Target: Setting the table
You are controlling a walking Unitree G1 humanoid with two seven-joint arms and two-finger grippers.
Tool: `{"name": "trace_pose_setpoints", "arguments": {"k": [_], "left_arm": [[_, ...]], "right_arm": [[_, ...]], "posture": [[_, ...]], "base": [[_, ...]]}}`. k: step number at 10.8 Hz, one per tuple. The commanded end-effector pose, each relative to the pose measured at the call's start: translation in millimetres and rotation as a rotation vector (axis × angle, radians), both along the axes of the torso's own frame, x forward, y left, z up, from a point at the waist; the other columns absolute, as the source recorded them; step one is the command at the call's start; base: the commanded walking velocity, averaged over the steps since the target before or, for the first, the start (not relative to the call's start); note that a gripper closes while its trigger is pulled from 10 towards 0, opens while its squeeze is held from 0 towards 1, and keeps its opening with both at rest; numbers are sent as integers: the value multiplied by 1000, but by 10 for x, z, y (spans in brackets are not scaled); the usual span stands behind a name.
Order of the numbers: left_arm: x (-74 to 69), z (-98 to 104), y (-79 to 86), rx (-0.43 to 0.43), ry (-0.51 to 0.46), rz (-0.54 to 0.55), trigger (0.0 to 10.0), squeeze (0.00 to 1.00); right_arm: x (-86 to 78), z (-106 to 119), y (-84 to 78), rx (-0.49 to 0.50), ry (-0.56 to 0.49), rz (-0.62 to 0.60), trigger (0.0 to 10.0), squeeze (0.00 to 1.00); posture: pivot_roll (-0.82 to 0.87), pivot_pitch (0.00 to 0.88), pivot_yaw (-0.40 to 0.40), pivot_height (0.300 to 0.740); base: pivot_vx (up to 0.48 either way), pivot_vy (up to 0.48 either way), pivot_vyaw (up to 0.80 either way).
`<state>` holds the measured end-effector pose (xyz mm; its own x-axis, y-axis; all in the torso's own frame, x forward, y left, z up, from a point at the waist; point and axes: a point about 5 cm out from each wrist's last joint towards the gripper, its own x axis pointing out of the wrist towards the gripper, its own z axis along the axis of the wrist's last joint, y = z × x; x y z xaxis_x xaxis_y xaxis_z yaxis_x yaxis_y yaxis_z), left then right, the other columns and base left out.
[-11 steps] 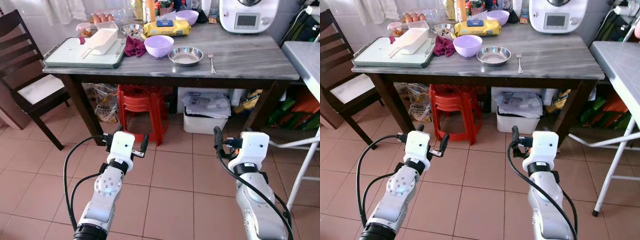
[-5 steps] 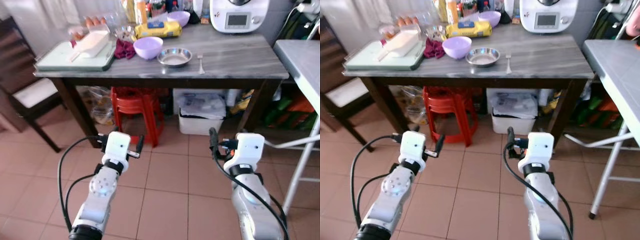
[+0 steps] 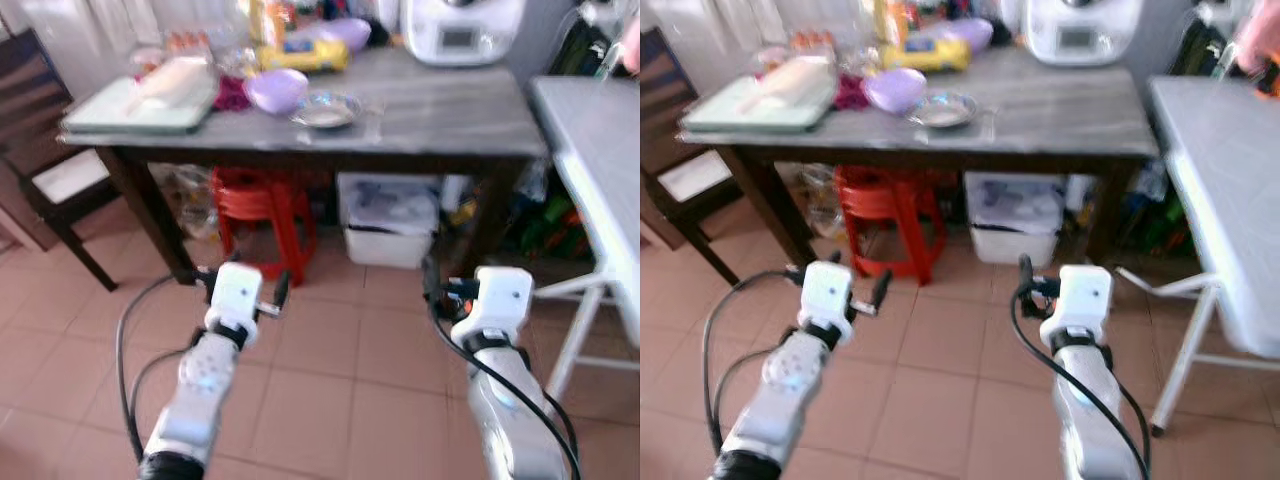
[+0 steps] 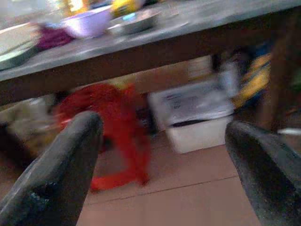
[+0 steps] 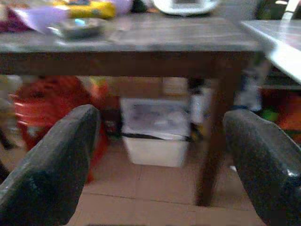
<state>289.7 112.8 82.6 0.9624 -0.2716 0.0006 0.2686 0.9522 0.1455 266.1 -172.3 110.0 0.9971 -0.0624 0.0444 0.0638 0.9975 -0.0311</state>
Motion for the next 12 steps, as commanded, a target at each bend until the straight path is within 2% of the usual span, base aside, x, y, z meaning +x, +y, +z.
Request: {"name": "trace_pose_setpoints", "arguments": {"k": [1,12], "left_arm": [[15,31,46,19,-9,0,10000,0],[5,45,22,20,-4,-27,10000,0]], "right_arm": [[14,61,36,6,-27,2,10000,0],[-9,46,39,16,-24,-14,10000,0]], "posture": [[-98,66,87,740],[-99,82,99,740]], "base": [[0,-311,0],[0,-316,0]]}}
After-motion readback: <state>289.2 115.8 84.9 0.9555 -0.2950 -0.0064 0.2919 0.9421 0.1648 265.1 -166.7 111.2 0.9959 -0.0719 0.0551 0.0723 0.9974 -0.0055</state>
